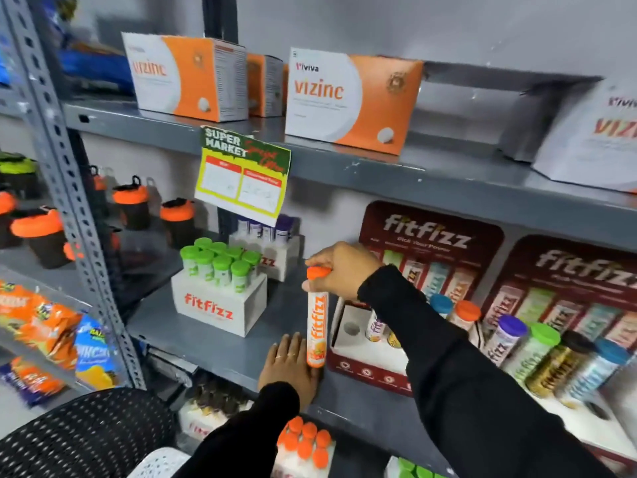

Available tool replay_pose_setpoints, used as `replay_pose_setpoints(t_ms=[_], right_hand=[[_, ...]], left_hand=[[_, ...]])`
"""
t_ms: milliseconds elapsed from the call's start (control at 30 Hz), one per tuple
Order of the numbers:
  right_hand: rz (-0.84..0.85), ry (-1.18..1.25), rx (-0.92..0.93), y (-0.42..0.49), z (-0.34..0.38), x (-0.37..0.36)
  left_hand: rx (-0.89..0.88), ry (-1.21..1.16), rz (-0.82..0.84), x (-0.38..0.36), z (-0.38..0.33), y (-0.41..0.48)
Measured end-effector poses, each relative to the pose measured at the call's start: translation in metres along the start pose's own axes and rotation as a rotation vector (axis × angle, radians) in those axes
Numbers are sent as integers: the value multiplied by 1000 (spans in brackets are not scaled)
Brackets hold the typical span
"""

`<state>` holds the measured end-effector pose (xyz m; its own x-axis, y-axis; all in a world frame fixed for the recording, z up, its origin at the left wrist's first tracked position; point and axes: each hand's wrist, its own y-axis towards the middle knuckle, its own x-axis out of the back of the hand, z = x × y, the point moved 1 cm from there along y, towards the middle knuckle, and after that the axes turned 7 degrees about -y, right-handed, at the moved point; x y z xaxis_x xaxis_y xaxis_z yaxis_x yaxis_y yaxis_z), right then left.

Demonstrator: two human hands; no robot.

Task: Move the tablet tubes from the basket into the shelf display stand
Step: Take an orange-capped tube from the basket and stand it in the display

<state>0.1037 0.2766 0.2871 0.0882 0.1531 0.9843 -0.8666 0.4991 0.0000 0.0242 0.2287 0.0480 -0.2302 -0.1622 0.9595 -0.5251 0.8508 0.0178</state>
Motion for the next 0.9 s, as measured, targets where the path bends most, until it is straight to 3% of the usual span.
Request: replay_pose_setpoints(t_ms=[133,400,700,900], right_hand=[[66,12,-2,8,-3,4],[-45,-128,1,16,2,5],[1,-183,43,-3,-14,4],[-27,-44,25,-8,-29,6]], left_hand=[[9,11,-20,-7,4,2],[10,39,-12,-7,4,2],[5,34,-5,-3,3,0],[-1,27,-5,-3,2,-1]])
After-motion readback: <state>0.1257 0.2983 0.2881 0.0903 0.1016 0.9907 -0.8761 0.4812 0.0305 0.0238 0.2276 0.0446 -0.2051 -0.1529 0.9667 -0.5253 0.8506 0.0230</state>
